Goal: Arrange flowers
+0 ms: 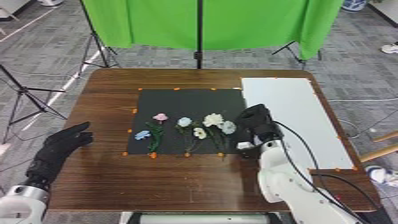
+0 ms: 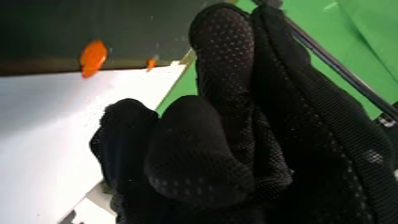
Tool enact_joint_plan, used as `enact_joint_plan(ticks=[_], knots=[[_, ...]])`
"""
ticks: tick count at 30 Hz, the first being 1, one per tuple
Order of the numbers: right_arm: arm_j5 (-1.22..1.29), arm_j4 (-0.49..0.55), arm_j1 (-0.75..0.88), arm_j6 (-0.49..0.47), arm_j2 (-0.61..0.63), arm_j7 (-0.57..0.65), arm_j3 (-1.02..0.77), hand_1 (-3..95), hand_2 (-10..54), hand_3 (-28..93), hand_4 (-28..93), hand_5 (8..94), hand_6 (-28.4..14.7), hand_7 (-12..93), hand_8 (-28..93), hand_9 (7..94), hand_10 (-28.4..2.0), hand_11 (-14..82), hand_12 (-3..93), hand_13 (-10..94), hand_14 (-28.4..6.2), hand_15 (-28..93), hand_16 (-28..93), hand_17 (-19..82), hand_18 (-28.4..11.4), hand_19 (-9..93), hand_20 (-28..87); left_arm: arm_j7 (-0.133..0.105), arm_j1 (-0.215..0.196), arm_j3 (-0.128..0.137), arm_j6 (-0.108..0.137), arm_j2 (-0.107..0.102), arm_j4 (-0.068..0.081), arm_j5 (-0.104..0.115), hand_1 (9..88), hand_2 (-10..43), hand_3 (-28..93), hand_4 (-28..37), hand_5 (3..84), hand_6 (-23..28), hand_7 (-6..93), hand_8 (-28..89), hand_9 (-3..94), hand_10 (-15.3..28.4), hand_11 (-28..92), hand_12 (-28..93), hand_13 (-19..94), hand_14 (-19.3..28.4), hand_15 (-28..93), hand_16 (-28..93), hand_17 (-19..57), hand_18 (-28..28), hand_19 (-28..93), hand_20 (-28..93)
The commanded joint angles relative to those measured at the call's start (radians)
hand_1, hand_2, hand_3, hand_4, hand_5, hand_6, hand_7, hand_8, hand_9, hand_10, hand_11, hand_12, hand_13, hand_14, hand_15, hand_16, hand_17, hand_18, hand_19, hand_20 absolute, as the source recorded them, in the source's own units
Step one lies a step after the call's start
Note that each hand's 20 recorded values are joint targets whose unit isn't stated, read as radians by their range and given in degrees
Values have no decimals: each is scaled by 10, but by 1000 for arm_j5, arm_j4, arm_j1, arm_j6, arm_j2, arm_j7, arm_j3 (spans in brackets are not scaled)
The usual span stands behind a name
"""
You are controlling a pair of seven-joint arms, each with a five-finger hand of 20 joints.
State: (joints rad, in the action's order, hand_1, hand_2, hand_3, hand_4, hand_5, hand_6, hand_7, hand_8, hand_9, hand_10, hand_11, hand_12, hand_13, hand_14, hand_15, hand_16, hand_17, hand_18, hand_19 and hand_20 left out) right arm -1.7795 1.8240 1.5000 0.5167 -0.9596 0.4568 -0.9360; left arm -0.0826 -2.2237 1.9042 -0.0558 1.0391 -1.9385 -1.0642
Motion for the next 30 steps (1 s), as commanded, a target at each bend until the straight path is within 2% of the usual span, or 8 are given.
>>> enact_joint_plan(ticks=[1, 10, 14, 18, 21, 25, 28, 30], knots=[[-31, 45, 22, 31, 28, -29, -25, 616, -95, 576, -201, 812, -4, 233, 97, 920, -82, 200, 445, 932, -1, 623, 385, 659, -146, 932, 641, 10, -10, 2, -11, 6, 3, -7, 279, -58, 661, -179, 420, 54, 86, -47, 415, 139, 184, 141, 335, 187, 177, 32, 34, 150, 75, 167], [273, 208, 99, 42, 69, -266, -281, 584, -95, 598, -197, 772, 2, 263, 89, 875, -86, 245, 438, 871, -19, 622, 378, 586, -141, 932, 583, -5, -11, 4, 2, -1, 0, -3, 280, -57, 659, -177, 419, 54, 88, -47, 414, 139, 184, 142, 335, 187, 176, 32, 35, 150, 74, 167], [505, 261, 188, -49, 73, -395, -453, 430, -61, 633, -158, 731, 1, 253, 69, 807, -116, 311, 295, 807, -57, 541, 341, 492, -150, 878, 475, -23, -10, 3, 19, -9, -2, -4, 281, -57, 660, -178, 422, 55, 89, -47, 416, 139, 186, 142, 339, 188, 176, 31, 40, 146, 69, 164], [661, 280, 320, -214, 60, -494, -600, 253, -11, 687, -137, 696, -11, 220, -99, 732, -158, 207, 234, 637, -154, 361, 274, 315, -194, 636, 442, -46, -16, 2, 44, -6, -9, 0, 283, -55, 658, -179, 426, 55, 88, -48, 421, 139, 188, 141, 347, 185, 174, 25, 55, 130, 58, 161], [695, 250, 435, -426, 16, -598, -694, 176, -6, 705, -137, 646, -20, 173, -90, 629, -176, 122, 201, 508, -174, 195, 258, 232, -181, 397, 378, -73, -28, -5, 67, 0, -22, -4, 285, -54, 660, -179, 433, 58, 90, -48, 425, 141, 191, 139, 343, 181, 158, 16, 67, 117, 48, 158], [811, 231, 552, -517, -71, -650, -732, 77, 5, 725, -155, 387, -17, 67, -65, 341, -152, 22, 138, 229, -174, 27, 219, 74, -156, 127, 248, -121, -63, -22, 110, 8, -46, 0, 286, -55, 666, -179, 407, 50, 74, -57, 426, 140, 177, 125, 331, 171, 123, 6, 76, 105, 35, 156], [834, 236, 626, -485, -130, -684, -733, 38, -22, 733, -171, 298, -3, 40, -62, 267, -144, -5, 102, 133, -147, -65, 181, -9, -125, 82, 185, -152, -83, -33, 133, 18, -62, -2, 286, -57, 668, -179, 366, 35, 58, -59, 413, 138, 160, 116, 317, 165, 98, 3, 78, 99, 25, 154], [817, 241, 666, -513, -173, -693, -757, 19, -31, 736, -174, 277, 1, 39, -63, 249, -139, -12, 92, 103, -132, -98, 173, -36, -108, 58, 165, -154, -85, -31, 118, 20, -72, -7, 286, -62, 670, -178, 352, 28, 54, -59, 408, 136, 155, 113, 311, 162, 89, 4, 76, 96, 21, 153]])
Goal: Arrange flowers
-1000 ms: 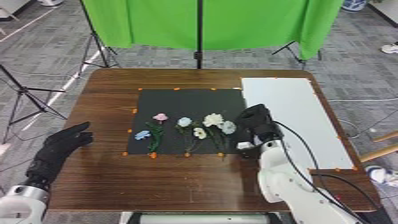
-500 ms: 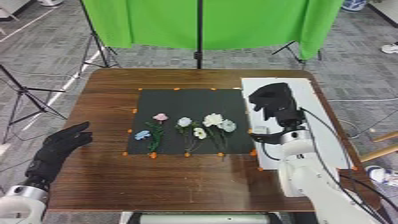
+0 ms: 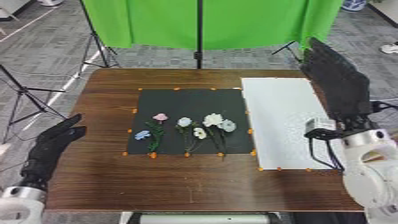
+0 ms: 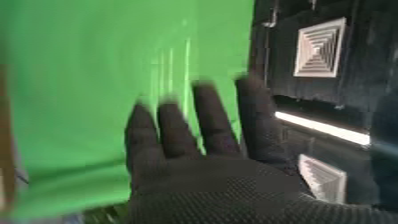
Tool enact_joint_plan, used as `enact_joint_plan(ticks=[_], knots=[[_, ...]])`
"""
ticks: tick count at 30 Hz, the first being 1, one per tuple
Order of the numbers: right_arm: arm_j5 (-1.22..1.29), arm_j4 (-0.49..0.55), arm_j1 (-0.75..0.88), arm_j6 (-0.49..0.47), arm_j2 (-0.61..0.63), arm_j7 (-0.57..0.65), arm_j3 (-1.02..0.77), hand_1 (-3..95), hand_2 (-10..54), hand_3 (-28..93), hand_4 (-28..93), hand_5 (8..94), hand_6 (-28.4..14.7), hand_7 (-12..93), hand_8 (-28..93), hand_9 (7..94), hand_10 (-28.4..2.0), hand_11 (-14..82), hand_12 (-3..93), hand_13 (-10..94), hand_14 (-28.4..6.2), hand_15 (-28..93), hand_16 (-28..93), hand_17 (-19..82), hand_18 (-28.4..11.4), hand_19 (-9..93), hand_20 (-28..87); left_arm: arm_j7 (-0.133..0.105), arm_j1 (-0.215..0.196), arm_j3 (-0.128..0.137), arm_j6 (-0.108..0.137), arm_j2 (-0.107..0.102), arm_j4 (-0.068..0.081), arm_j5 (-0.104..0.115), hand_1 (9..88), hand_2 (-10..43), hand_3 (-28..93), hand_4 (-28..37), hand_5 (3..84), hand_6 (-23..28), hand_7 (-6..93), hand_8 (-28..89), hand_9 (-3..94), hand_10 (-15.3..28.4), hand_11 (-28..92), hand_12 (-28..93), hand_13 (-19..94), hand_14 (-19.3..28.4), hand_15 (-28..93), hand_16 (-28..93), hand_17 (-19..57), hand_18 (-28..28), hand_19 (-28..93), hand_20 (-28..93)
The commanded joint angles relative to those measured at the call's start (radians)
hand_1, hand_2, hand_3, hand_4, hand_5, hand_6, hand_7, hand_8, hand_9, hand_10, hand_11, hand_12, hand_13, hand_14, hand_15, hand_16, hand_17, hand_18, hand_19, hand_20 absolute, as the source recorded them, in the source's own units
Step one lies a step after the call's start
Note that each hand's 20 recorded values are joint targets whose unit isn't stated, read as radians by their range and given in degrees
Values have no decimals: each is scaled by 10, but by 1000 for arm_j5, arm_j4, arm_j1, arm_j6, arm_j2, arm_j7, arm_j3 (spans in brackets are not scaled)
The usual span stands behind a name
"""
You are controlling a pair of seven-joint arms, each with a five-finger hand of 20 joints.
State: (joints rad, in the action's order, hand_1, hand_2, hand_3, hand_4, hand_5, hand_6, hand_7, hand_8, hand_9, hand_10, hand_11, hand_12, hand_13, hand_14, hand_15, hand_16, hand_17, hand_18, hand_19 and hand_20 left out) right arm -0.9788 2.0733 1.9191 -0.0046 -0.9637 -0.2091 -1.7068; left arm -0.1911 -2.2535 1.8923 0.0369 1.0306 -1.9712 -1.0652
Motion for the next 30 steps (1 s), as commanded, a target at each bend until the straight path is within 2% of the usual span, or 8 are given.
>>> enact_joint_plan(ticks=[1, 5, 9, 18, 21, 24, 28, 30], knots=[[4, -8, 263, -15, -189, -30, -3, 10, -36, 734, -176, 267, 3, 39, -64, 239, -137, -16, 88, 93, -129, -114, 172, -47, -107, 50, 158, -44, -61, -13, 17, 31, -48, -12, 286, -63, 671, -179, 349, 27, 54, -59, 407, 135, 152, 112, 309, 161, 85, 7, 76, 96, 20, 154], [-41, 4, 296, -26, -249, -43, -26, -6, -55, 727, -182, 254, 7, 37, -64, 211, -127, -26, 81, 79, -134, -148, 187, -60, -124, 45, 132, -36, -79, 23, -23, 45, -79, -31, 284, -66, 672, -179, 352, 29, 55, -57, 406, 134, 149, 112, 302, 159, 79, 13, 69, 101, 18, 155], [-65, -5, 284, -45, -276, -50, -16, -11, -64, 731, -188, 253, 7, 36, -63, 212, -127, -26, 81, 89, -133, -153, 198, -48, -133, 50, 127, -50, -111, 52, -18, 71, -110, -16, 284, -75, 672, -177, 368, 32, 61, -56, 409, 133, 150, 113, 305, 160, 79, 17, 67, 110, 18, 156], [-47, -14, 276, -13, -289, -100, -13, 6, -67, 754, -194, 313, -4, 58, -71, 284, -138, 5, 75, 161, -114, -86, 164, 60, -96, -3, 159, -19, -80, 48, -72, 79, -106, -24, 287, -71, 665, -177, 419, 47, 69, -56, 425, 137, 156, 116, 326, 167, 91, 25, 71, 110, 21, 161], [-59, -15, 278, -15, -294, -109, -23, 13, -69, 763, -192, 326, -5, 66, -73, 294, -141, 9, 76, 174, -116, -72, 161, 73, -92, -2, 161, -22, -80, 62, -54, 85, -103, -20, 287, -70, 663, -176, 429, 45, 72, -55, 432, 138, 161, 119, 332, 171, 100, 27, 72, 114, 24, 164], [-43, -17, 281, 2, -299, -130, -25, 17, -71, 769, -190, 342, -9, 68, -76, 301, -141, 12, 77, 177, -117, -56, 150, 79, -91, -3, 164, -52, -83, 60, 1, 96, -94, 20, 288, -66, 663, -177, 439, 42, 77, -55, 436, 140, 165, 121, 338, 171, 107, 27, 74, 115, 29, 166], [-36, -21, 281, 32, -285, -148, -12, 21, -75, 775, -189, 349, -9, 71, -76, 305, -140, 13, 78, 180, -115, -47, 142, 83, -89, -3, 166, -57, -105, 89, 9, 118, -97, 17, 279, -38, 671, -186, 445, 38, 82, -57, 442, 141, 171, 122, 342, 174, 117, 24, 76, 115, 35, 169], [-36, -20, 281, 21, -285, -147, -16, 21, -77, 779, -190, 349, -9, 71, -77, 301, -141, 11, 77, 178, -111, -43, 137, 84, -84, -4, 166, -60, -119, 100, 17, 126, -102, 30, 276, -29, 676, -190, 447, 37, 84, -59, 446, 141, 172, 121, 345, 175, 121, 22, 78, 115, 35, 169]])
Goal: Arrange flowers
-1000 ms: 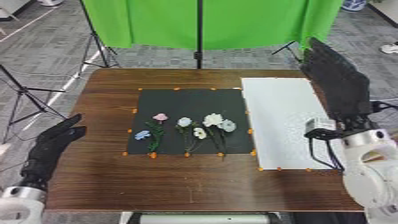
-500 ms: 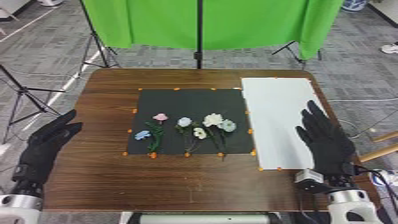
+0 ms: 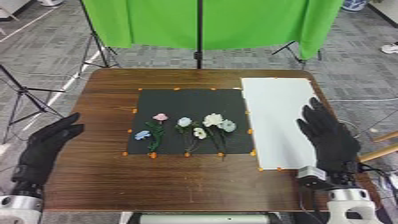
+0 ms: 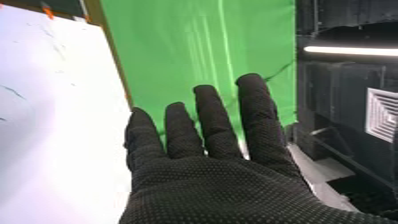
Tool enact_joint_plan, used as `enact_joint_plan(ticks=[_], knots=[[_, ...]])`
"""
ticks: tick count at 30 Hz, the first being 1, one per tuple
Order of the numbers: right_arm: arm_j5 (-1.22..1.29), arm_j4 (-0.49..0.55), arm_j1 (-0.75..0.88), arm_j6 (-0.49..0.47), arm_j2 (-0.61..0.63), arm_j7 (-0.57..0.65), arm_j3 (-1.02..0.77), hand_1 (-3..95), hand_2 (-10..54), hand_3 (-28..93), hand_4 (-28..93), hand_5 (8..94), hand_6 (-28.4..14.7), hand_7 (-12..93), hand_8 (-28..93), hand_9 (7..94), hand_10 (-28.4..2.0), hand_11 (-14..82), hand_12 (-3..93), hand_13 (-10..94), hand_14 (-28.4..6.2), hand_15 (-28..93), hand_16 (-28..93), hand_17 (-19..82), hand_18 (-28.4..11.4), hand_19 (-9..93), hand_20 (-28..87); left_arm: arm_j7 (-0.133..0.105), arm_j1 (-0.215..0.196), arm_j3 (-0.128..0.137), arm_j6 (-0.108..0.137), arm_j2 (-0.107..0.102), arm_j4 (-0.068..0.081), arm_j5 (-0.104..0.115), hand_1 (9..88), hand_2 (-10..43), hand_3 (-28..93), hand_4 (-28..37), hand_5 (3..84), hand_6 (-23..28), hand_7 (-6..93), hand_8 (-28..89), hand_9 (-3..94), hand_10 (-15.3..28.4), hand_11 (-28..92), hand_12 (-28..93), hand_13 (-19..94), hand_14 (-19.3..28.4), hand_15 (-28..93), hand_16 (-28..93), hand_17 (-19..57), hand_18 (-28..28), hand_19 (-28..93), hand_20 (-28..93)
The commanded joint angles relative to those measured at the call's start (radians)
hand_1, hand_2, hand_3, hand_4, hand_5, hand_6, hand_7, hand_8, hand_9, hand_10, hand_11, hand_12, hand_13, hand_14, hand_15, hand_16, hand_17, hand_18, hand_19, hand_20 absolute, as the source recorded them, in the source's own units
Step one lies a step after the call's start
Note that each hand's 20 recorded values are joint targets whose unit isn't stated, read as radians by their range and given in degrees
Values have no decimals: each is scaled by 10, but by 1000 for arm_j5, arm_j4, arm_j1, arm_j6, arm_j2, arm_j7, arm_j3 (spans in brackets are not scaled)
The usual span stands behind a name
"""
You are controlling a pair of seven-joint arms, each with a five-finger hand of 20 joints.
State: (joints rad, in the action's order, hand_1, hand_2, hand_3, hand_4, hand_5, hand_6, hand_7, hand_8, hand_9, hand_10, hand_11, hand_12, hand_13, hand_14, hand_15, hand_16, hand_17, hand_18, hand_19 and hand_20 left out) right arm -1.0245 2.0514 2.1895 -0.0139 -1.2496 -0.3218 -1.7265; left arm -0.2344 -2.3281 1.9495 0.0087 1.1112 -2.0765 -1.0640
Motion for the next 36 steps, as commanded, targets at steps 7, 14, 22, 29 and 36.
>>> enact_joint_plan(ticks=[7, 14, 22, 29, 36], knots=[[30, 9, 45, 29, -6, -67, -21, 21, -76, 786, -194, 348, -6, 76, -78, 298, -140, 10, 77, 174, -107, -35, 121, 83, -83, -5, 165, -13, -26, 33, 23, 34, 14, 16, 270, -26, 685, -196, 449, 39, 84, -60, 447, 142, 173, 120, 347, 176, 125, 18, 79, 115, 34, 169], [13, 6, 33, 39, -9, -65, -13, 21, -72, 785, -194, 348, -6, 79, -80, 298, -138, 10, 77, 176, -107, -26, 110, 83, -85, -5, 166, -13, -20, 31, 22, 31, 19, 33, 268, -27, 684, -196, 449, 40, 83, -58, 448, 143, 172, 121, 347, 177, 126, 17, 78, 114, 31, 168], [-14, -14, -16, 23, 5, -39, 19, 24, -71, 787, -192, 356, -7, 83, -80, 303, -139, 12, 79, 180, -107, -15, 103, 86, -90, -4, 168, -5, -7, 31, 1, 22, 21, 33, 267, -27, 683, -194, 449, 40, 82, -57, 447, 142, 172, 122, 348, 179, 130, 18, 77, 115, 33, 169], [7, -21, -44, 50, 13, -44, 33, 28, -74, 791, -188, 362, -8, 82, -80, 305, -141, 13, 80, 183, -108, -8, 98, 88, -93, -4, 168, 0, 7, 22, -14, 14, 22, 19, 269, -26, 679, -195, 450, 41, 83, -57, 447, 143, 172, 124, 350, 181, 134, 18, 75, 116, 36, 169], [14, -16, -30, 55, 5, -37, 33, 32, -74, 794, -188, 372, -8, 84, -79, 309, -141, 14, 81, 187, -111, 0, 96, 91, -95, -3, 170, -2, 0, 23, -2, 22, 23, 39, 269, -26, 679, -194, 450, 42, 82, -56, 448, 142, 175, 126, 351, 181, 136, 19, 73, 117, 36, 167]])
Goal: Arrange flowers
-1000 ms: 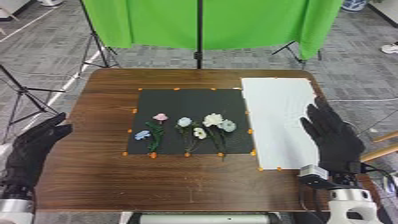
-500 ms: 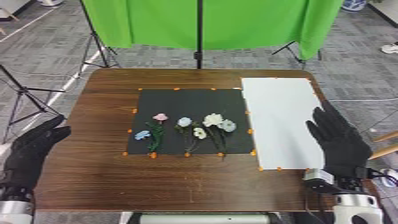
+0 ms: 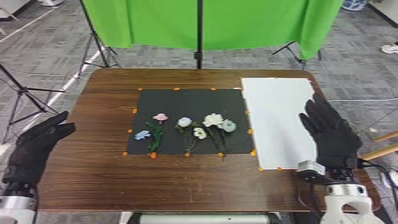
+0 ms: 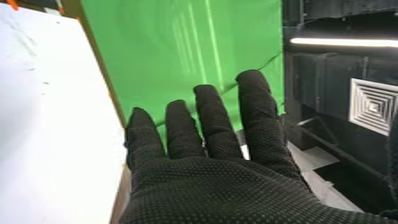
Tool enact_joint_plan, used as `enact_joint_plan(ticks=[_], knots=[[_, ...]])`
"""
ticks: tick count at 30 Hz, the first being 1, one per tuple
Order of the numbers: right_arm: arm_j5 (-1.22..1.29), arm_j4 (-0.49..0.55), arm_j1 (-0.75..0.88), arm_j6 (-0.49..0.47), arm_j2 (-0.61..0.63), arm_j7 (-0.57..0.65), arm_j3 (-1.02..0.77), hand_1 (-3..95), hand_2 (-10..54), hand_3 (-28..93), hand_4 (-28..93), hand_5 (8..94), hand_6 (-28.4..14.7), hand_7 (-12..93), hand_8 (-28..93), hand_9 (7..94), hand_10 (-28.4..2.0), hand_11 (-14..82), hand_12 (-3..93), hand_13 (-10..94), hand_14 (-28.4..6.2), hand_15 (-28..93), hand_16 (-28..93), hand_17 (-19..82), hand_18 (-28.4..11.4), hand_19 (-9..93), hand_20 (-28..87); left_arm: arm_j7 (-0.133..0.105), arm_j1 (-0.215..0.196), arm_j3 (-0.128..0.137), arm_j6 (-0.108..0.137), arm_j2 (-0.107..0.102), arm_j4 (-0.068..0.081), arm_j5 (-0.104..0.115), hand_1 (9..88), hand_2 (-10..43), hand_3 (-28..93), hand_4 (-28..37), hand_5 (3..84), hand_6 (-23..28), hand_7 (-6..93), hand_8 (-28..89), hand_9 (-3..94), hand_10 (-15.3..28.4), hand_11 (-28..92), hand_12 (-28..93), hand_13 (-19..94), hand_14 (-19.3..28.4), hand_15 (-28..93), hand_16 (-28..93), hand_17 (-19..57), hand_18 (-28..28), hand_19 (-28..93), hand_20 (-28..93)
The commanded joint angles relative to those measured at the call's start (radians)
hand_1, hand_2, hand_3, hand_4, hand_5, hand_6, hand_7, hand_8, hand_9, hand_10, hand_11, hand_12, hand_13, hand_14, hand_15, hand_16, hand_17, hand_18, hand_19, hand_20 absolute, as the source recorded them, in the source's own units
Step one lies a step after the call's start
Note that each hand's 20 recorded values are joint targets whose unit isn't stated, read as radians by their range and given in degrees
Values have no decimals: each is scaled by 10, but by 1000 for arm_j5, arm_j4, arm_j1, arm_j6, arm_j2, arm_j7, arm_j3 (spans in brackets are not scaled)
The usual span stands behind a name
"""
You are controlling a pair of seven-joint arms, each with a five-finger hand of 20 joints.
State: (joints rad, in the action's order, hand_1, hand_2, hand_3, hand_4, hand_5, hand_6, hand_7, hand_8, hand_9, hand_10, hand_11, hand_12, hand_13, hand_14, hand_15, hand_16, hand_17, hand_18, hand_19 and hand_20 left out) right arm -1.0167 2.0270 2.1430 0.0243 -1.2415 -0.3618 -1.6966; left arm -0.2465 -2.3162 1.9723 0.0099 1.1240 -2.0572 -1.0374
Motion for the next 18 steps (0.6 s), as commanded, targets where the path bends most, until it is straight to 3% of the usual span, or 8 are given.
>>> enact_joint_plan(ticks=[1, 4, 11, 13, 16, 18], knots=[[11, 8, 17, 16, -4, -2, 4, 31, -74, 794, -188, 375, -10, 84, -79, 310, -141, 15, 82, 189, -111, 1, 96, 91, -95, -2, 170, 9, -8, -2, -8, 7, 4, 8, 269, -26, 679, -194, 450, 42, 82, -56, 448, 142, 175, 126, 351, 181, 137, 19, 73, 117, 36, 167], [9, 5, 9, 17, 4, -2, 11, 31, -73, 795, -188, 381, -10, 85, -79, 312, -141, 16, 83, 193, -113, 7, 96, 93, -98, -2, 170, 13, -8, 4, -15, 6, 4, -4, 269, -26, 678, -193, 450, 41, 83, -56, 448, 143, 175, 127, 351, 181, 137, 19, 72, 117, 35, 167], [5, 10, 23, 13, -3, 1, 6, 33, -70, 795, -187, 386, -11, 85, -79, 314, -141, 16, 84, 195, -114, 13, 94, 95, -99, -2, 172, 17, -19, 7, -5, 8, 0, 13, 268, -28, 679, -193, 450, 42, 83, -55, 449, 142, 176, 128, 352, 181, 138, 20, 71, 118, 36, 166], [21, 15, 33, 22, -7, -8, -2, 32, -71, 797, -186, 387, -12, 84, -79, 315, -142, 17, 86, 197, -115, 15, 93, 95, -99, -2, 172, 19, -2, -4, -14, -1, 6, 6, 268, -28, 680, -193, 450, 43, 83, -55, 450, 142, 176, 128, 352, 182, 139, 20, 71, 118, 36, 166], [22, 12, 31, 17, -1, -4, 3, 34, -71, 797, -186, 391, -12, 85, -78, 317, -141, 18, 86, 197, -115, 17, 93, 97, -100, -1, 173, 27, -5, 2, -27, 0, 2, -14, 269, -27, 679, -193, 450, 44, 83, -55, 450, 143, 176, 128, 353, 182, 139, 20, 70, 118, 36, 166], [15, 15, 38, 10, -4, -2, 0, 34, -71, 797, -186, 392, -12, 85, -78, 317, -142, 17, 86, 198, -115, 18, 93, 97, -99, -1, 173, 27, -17, 10, -21, 6, -3, -5, 269, -27, 679, -193, 450, 44, 82, -55, 450, 143, 177, 128, 353, 182, 140, 20, 70, 118, 36, 165]])
